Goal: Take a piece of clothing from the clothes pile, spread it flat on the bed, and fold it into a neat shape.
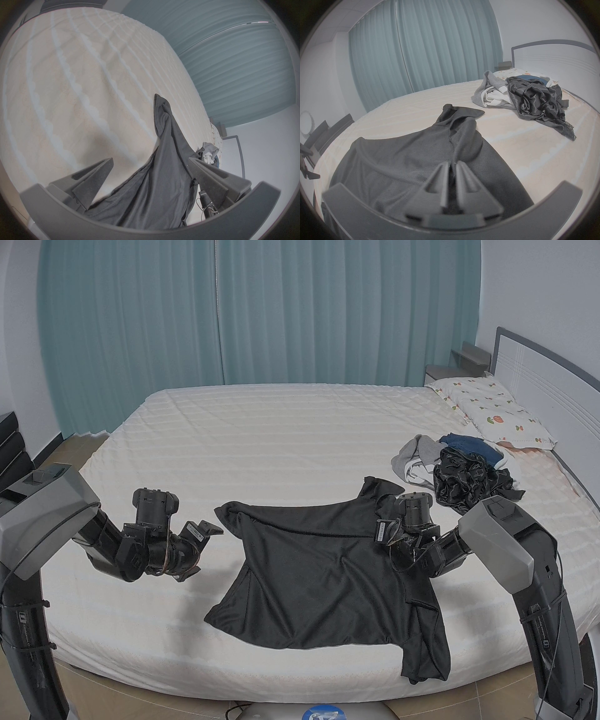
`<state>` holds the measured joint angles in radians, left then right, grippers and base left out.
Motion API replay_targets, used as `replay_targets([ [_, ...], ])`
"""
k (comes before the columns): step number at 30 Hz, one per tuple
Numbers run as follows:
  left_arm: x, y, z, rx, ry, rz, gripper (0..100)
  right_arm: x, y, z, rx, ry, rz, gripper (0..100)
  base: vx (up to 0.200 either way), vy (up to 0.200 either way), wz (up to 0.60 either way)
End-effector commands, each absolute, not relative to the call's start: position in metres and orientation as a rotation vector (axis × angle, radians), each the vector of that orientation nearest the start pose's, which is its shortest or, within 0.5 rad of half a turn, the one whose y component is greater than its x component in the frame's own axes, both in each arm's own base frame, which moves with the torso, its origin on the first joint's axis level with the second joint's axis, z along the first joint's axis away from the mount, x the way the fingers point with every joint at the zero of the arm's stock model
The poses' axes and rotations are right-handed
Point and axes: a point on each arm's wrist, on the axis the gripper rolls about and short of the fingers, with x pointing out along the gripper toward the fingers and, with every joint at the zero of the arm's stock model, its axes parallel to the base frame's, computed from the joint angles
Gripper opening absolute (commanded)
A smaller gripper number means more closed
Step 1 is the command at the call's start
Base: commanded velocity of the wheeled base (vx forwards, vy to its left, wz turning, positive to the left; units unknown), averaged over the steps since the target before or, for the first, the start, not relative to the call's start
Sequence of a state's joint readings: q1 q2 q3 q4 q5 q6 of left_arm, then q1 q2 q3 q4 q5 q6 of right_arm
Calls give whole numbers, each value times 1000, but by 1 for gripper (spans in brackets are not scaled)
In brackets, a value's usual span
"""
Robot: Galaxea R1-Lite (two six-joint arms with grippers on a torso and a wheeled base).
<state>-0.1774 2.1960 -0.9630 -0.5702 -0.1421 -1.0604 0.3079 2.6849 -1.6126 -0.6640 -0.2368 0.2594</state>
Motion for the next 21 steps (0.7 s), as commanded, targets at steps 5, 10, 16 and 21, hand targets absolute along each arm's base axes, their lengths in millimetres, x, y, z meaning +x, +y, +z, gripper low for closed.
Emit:
replay_targets([
  [5,356,-82,32,-979,760,63,100,492,91,19,191,320,-67,0,0,0,0],
  [10,353,-86,17,-966,770,58,100,497,46,20,221,268,-122,0,0,0,0],
  [16,347,-85,8,-958,774,64,100,499,22,-3,278,292,-145,0,0,0,0],
  [21,343,-84,4,-954,784,76,100,499,10,-18,306,312,-155,100,0,0,0],
])
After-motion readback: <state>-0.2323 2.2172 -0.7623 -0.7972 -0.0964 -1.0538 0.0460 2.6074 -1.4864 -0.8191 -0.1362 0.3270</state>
